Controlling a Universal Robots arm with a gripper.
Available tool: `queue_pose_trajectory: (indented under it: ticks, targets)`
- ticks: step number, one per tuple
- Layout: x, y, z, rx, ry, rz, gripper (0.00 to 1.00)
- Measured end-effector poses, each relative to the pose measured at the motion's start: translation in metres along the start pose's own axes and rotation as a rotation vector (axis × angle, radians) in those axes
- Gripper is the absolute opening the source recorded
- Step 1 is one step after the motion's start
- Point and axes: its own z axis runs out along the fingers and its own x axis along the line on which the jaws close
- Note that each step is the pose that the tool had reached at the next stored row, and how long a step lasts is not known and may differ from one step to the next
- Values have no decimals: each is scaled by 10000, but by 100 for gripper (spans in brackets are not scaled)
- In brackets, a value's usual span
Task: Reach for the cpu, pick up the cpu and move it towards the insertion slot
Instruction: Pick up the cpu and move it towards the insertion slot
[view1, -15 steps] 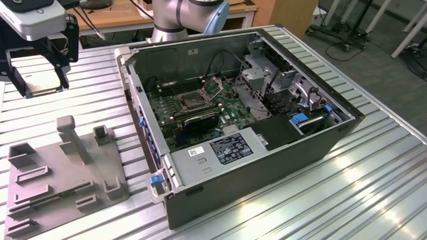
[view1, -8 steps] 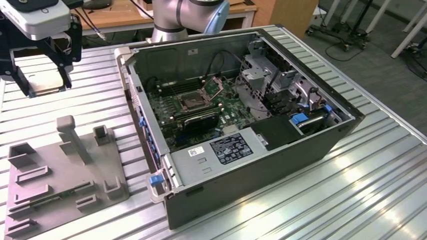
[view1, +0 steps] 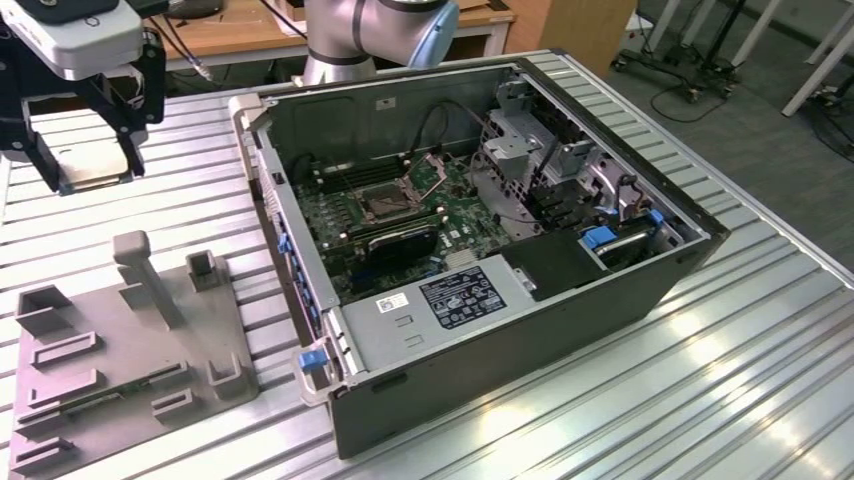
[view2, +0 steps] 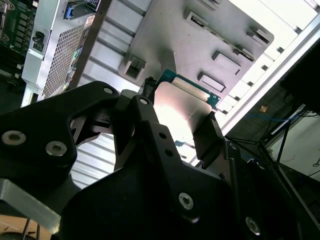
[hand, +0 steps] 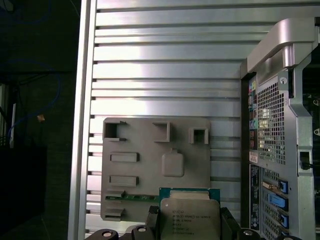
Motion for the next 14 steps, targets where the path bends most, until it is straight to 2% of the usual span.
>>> queue_pose_trajectory:
  ticks: [14]
  targets:
    - [-28,-1,-1,1,1,0,55]
